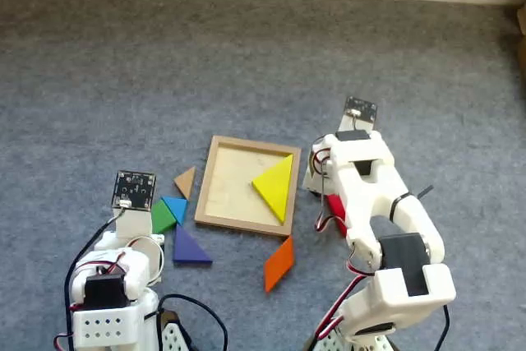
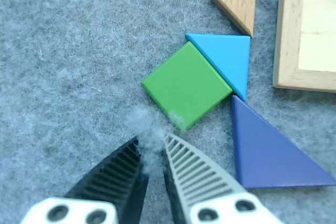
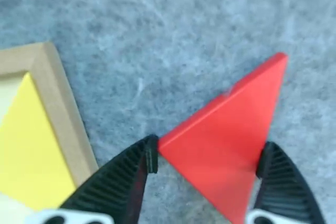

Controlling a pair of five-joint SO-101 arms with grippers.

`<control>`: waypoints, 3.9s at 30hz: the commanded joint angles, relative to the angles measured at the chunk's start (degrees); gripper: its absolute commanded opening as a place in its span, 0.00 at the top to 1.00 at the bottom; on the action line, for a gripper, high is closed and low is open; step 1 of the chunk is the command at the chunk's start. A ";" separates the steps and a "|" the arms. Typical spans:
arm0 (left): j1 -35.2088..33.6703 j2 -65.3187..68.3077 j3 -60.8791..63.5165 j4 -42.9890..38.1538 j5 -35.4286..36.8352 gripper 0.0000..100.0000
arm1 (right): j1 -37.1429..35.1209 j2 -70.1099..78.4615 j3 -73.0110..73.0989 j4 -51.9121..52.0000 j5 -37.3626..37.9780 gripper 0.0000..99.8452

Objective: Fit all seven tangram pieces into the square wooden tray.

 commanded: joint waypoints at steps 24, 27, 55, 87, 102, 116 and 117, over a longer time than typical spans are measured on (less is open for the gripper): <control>-0.48 -1.54 1.19 0.35 0.18 1.00 | -0.57 -4.70 -1.54 -0.48 4.31 0.68; -0.48 -1.54 1.19 0.35 0.18 1.00 | -0.31 -0.04 -4.35 -0.40 4.31 0.66; -0.48 -1.54 1.19 0.35 0.18 1.00 | 2.51 1.63 -5.76 -2.33 8.00 0.84; -0.48 -1.54 1.19 0.35 0.18 1.00 | -18.68 -10.24 -4.53 -10.33 38.59 0.84; -0.48 -1.54 1.19 0.35 0.18 1.00 | -24.22 -9.89 -3.30 -17.98 56.97 0.84; -0.48 -1.54 1.19 0.35 0.18 1.00 | -24.31 -3.38 -2.07 -20.18 64.18 0.81; -0.48 -1.54 1.19 0.35 0.18 1.00 | -24.31 -3.38 -2.07 -20.00 64.18 0.78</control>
